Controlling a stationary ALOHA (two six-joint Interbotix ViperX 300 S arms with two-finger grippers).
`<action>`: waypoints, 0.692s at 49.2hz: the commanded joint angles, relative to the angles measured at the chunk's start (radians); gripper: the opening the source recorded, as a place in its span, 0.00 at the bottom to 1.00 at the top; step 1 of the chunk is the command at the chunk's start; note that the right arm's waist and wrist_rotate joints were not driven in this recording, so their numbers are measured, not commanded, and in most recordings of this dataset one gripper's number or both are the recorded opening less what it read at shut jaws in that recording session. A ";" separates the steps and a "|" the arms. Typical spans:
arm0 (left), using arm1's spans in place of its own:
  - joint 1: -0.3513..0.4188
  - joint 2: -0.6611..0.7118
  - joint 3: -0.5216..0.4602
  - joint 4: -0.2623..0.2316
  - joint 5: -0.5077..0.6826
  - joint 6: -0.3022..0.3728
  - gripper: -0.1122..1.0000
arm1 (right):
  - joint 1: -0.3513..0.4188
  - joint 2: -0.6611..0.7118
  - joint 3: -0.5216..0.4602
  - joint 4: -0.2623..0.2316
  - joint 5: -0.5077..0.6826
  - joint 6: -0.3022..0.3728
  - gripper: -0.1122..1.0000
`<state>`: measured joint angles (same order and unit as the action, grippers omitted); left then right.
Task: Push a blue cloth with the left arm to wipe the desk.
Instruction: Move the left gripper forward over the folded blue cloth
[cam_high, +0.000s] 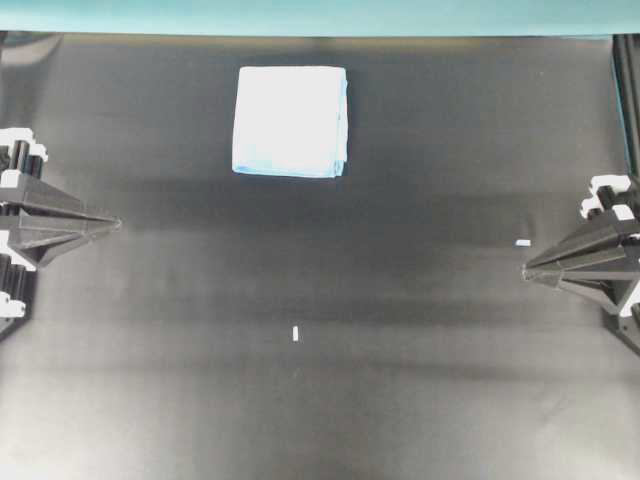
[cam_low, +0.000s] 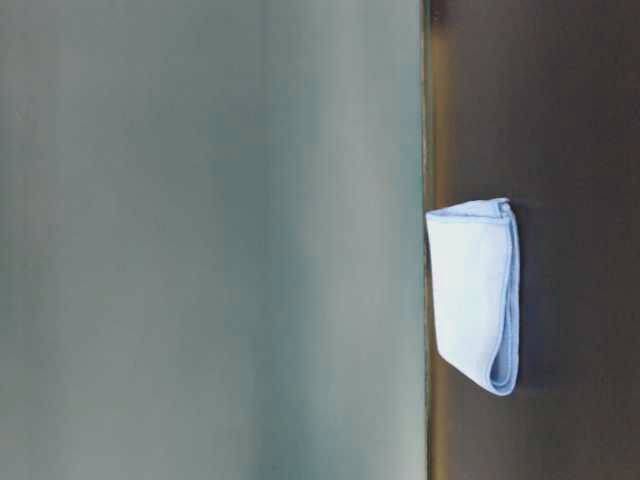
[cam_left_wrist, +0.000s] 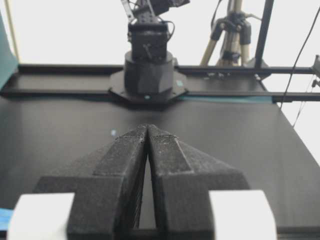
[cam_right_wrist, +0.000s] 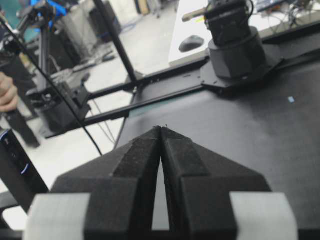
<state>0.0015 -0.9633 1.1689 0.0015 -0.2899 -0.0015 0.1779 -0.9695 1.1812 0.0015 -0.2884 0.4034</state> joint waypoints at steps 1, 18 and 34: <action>0.003 0.009 -0.037 0.040 -0.015 -0.009 0.15 | 0.000 0.006 -0.020 0.000 -0.011 0.000 0.13; 0.150 0.132 -0.087 0.040 -0.011 -0.123 0.10 | 0.000 0.003 -0.021 0.000 0.063 0.000 0.11; 0.279 0.411 -0.175 0.041 -0.011 -0.189 0.10 | 0.000 0.003 -0.021 0.002 0.163 0.002 0.11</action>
<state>0.2715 -0.6489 1.0554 0.0383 -0.2915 -0.1963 0.1764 -0.9710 1.1812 0.0015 -0.1319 0.4034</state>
